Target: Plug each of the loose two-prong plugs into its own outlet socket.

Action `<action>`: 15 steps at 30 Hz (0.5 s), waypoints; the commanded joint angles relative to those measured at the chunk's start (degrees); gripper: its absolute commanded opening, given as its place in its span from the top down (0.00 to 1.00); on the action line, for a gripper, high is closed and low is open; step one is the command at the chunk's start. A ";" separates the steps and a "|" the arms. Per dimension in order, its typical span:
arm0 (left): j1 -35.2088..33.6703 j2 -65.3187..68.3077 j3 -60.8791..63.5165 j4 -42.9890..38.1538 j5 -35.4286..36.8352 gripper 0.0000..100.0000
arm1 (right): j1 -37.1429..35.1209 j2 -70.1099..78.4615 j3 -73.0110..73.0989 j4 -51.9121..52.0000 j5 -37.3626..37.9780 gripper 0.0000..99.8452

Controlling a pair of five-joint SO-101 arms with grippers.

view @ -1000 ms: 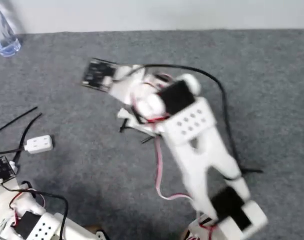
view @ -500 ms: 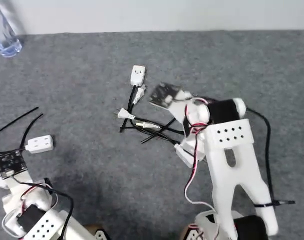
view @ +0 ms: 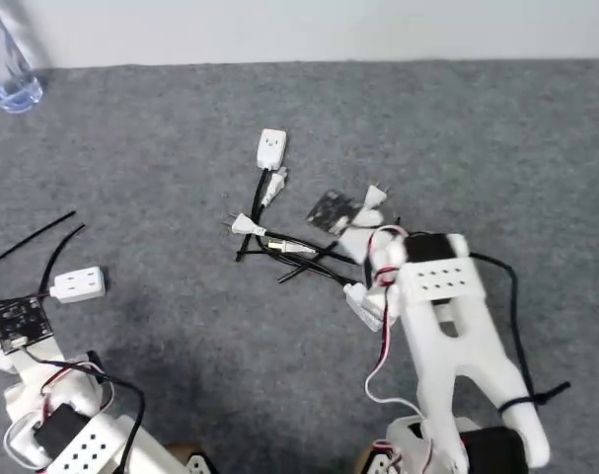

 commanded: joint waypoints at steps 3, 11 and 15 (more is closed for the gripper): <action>0.26 -0.44 -1.45 -0.62 0.70 0.72 | -3.65 -1.19 0.88 -2.33 -0.09 0.60; 0.26 -0.44 -1.45 -0.62 0.70 0.72 | -4.18 -1.10 3.78 -9.63 -3.87 0.60; 0.26 -0.44 -1.45 -0.62 0.70 0.72 | -4.44 2.95 3.08 -9.89 -3.87 0.60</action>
